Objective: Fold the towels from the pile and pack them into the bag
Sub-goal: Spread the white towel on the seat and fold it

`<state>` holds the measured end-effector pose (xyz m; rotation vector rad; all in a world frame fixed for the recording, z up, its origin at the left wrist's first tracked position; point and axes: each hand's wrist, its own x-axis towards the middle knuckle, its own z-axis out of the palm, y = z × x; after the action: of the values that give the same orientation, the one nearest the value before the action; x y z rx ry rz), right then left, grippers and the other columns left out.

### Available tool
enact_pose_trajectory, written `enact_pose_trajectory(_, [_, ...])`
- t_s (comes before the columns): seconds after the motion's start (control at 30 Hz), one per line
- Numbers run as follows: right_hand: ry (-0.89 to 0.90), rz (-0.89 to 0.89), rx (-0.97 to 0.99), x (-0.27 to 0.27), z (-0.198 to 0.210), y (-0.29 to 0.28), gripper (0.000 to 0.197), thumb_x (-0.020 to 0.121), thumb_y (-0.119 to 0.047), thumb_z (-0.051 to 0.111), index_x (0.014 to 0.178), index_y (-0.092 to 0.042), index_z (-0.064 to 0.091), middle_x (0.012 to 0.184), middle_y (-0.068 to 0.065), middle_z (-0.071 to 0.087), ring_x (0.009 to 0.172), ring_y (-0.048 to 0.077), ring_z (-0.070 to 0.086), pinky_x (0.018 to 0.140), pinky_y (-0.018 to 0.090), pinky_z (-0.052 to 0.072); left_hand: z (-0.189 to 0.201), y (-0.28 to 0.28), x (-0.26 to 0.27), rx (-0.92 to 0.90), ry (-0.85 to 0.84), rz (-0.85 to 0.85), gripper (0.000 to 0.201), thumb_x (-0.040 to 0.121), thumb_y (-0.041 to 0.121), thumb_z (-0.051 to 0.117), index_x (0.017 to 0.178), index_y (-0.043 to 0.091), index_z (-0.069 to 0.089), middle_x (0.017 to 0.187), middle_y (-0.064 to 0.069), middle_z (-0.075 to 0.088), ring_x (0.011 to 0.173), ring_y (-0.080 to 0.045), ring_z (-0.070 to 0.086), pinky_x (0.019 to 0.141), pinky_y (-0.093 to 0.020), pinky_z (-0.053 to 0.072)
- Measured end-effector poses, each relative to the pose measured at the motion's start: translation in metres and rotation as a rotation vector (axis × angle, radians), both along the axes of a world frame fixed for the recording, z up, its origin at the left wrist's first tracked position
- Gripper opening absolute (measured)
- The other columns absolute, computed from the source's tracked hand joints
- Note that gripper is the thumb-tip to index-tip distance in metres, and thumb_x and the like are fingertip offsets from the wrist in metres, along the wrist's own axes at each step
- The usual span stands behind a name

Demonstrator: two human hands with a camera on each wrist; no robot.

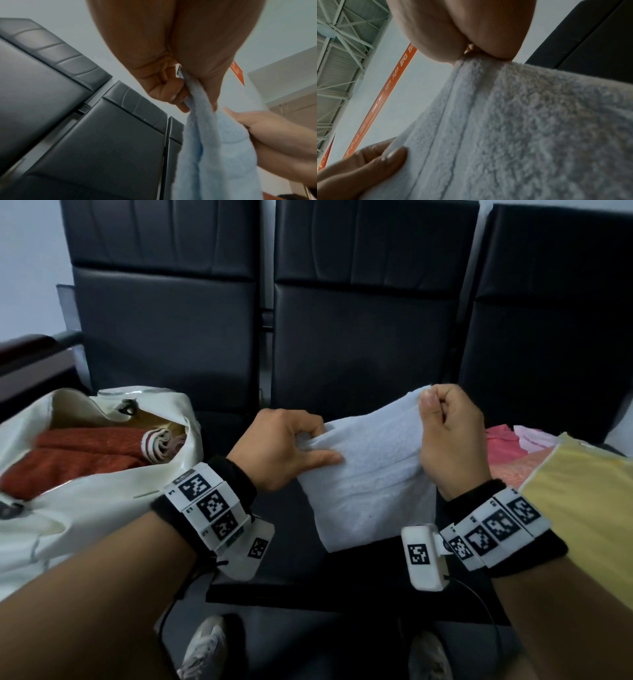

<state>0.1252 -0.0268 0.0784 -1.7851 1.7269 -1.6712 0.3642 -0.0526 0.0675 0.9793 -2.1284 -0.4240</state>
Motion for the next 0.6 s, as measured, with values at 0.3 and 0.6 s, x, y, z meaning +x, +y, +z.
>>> enact_pose_trajectory(0.3, [-0.134,0.066,-0.058,-0.002,0.028,0.018,0.021,0.106,-0.025,0.049,0.102,-0.011,0.063,0.095,0.015,0.067,0.078,0.012,0.058,0.071,0.028,0.050,0.027,0.017,0.001,0.102,0.490,-0.030,0.030,0.092,0.023,0.076,0.071,0.005,0.063,0.068,0.005,0.058,0.067,-0.007,0.054,0.062,-0.022,0.044])
enact_pose_trajectory(0.6, [-0.181,0.026,-0.149,0.003,0.075,0.048,0.011,0.103,-0.024,0.057,0.095,-0.019,0.064,0.084,-0.004,0.071,0.077,0.004,0.066,0.071,0.019,0.053,0.085,0.040,0.002,0.000,0.566,0.068,0.024,0.081,0.034,0.086,0.086,0.024,0.065,0.073,0.008,0.067,0.068,-0.011,0.063,0.063,-0.033,0.052])
